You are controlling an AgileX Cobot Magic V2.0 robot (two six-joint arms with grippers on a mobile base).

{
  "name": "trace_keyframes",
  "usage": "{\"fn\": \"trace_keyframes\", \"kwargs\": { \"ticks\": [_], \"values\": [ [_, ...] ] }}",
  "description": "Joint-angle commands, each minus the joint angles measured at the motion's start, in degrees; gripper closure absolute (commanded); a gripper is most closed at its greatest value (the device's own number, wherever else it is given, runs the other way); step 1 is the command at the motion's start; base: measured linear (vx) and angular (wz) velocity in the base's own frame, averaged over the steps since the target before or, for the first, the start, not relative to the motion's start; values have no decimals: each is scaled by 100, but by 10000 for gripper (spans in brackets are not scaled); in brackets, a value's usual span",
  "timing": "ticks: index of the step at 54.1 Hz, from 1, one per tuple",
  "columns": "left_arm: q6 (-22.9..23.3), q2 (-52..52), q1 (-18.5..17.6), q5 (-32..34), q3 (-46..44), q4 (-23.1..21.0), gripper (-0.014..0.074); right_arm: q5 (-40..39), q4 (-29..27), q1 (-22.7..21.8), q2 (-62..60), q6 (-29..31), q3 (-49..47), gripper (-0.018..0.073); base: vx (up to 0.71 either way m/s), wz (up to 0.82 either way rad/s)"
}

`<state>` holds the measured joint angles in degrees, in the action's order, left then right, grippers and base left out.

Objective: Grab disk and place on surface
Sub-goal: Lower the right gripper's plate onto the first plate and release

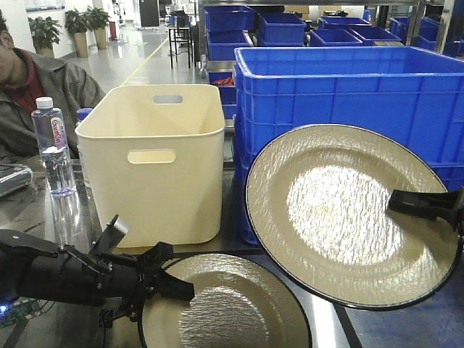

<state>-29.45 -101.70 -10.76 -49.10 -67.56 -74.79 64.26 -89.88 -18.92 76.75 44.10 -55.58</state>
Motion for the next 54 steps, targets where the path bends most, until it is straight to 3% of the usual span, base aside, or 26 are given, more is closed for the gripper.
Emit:
{"fn": "trace_keyframes", "kwargs": {
  "ticks": [1,13,22,28,39,48,54],
  "values": [
    [64,266,-35,-108,-178,-607,323,277,-818,-15,-214,36,-192,568,0,0],
    [-178,260,-28,-41,-178,-565,98,271,-818,-15,-214,51,-192,568,0,0],
    [-1057,280,106,231,-195,-504,26,253,-779,-15,-214,51,-192,568,0,0],
    [-1488,280,364,283,-195,-427,27,253,-666,-15,-214,94,-192,568,0,0],
    [-1522,395,995,128,-195,-231,28,80,-528,67,-214,111,-192,568,0,0],
    [-1603,864,1630,-150,-195,-80,64,-497,-216,804,-125,307,-192,568,0,0],
    [-1728,1386,2056,-511,-195,-80,204,-1057,-116,1407,76,306,-192,568,0,0]
  ]
}}
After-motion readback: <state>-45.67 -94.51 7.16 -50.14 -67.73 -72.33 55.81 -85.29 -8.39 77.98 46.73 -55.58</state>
